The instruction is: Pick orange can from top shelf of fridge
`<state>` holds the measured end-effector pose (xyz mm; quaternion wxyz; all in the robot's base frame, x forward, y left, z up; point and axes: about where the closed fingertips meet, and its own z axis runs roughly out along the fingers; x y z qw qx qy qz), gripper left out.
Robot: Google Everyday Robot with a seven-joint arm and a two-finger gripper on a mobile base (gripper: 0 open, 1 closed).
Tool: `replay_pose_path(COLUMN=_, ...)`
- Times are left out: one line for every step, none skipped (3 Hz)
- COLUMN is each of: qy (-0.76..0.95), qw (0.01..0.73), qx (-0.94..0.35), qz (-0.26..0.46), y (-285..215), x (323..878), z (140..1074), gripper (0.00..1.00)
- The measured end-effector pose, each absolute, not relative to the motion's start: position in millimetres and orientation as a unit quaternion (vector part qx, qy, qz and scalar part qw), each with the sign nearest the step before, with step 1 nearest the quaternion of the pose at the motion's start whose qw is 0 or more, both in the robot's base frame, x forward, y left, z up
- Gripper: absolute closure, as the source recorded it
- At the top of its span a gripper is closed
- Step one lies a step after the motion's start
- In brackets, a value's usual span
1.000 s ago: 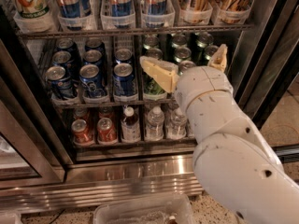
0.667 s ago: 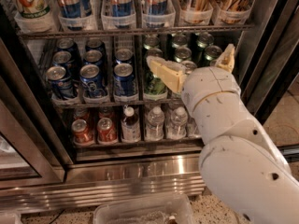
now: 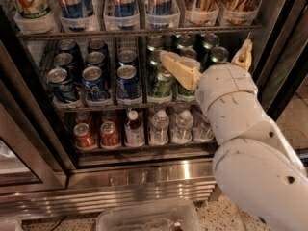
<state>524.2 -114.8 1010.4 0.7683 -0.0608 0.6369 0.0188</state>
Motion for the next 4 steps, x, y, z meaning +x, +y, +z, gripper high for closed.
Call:
replay_pose_path(qy=0.636, qw=0.768, qx=-0.072, qz=0.024, y=-127.7, x=527.2, z=1022.8, gripper=0.00)
replay_pose_path(qy=0.654, qw=0.748, qx=-0.096, qz=0.052, y=-132.3, x=533.9, z=1022.4, gripper=0.00)
replay_pose_path(qy=0.667, qw=0.729, qx=-0.112, qz=0.106, y=-128.1, x=543.5, z=1022.3, gripper=0.00)
replay_pose_path(qy=0.674, qw=0.714, qx=-0.145, qz=0.123, y=-107.4, x=543.0, z=1011.7, gripper=0.00)
